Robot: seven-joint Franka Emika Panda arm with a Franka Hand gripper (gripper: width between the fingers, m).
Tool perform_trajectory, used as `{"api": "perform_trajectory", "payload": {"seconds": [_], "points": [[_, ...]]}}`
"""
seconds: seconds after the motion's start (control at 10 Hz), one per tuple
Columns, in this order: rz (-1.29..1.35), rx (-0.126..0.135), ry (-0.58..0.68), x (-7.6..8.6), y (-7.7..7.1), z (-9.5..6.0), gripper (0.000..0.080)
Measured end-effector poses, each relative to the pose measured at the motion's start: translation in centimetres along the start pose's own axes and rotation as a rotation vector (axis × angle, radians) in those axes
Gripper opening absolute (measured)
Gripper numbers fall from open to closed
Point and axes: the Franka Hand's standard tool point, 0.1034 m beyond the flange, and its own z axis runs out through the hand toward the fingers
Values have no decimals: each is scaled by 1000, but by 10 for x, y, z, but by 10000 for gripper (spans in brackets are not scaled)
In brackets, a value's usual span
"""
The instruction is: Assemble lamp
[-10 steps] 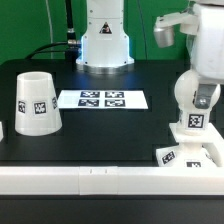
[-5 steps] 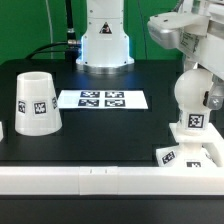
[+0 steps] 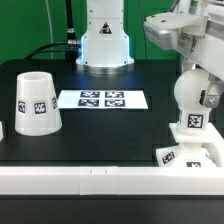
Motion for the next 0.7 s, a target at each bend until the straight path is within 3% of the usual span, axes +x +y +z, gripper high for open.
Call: {"api": "perform_trajectory", "payload": {"seconds": [0.4,0.7], "points": [[433,18,1,2,-3,0,578],[793,53,-8,3,-7,0,579]]}}
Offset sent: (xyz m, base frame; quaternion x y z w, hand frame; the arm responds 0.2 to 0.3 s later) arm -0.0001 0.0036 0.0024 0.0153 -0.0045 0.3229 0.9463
